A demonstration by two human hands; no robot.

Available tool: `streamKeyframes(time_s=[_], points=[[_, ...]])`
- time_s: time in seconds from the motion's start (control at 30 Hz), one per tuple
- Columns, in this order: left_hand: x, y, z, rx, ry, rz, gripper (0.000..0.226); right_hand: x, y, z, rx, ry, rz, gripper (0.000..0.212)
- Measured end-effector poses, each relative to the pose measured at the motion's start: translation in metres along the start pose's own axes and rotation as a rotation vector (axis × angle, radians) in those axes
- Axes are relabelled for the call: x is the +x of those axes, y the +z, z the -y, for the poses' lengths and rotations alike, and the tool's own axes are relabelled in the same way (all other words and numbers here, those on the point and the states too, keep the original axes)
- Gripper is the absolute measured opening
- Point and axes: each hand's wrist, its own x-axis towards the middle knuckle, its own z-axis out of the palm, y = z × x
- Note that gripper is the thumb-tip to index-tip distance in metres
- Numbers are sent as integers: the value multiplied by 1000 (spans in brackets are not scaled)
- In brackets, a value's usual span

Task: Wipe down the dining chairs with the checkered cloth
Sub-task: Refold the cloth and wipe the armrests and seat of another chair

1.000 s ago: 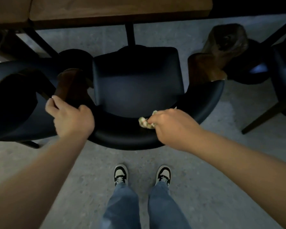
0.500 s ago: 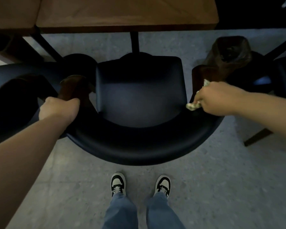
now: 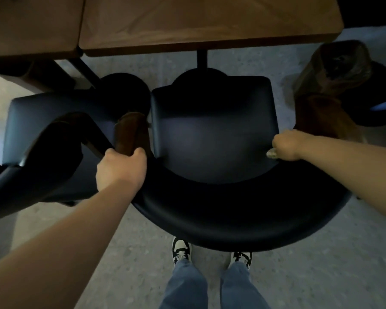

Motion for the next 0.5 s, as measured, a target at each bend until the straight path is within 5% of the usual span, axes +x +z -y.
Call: streamKeyframes(time_s=[0.17,0.5], points=[[2,2,2,-32,-13,-4,42,8,4,13,71,5,122,40],[0,-2,0,-76,-23,37,42,16,29,98,308,-46,120,41]])
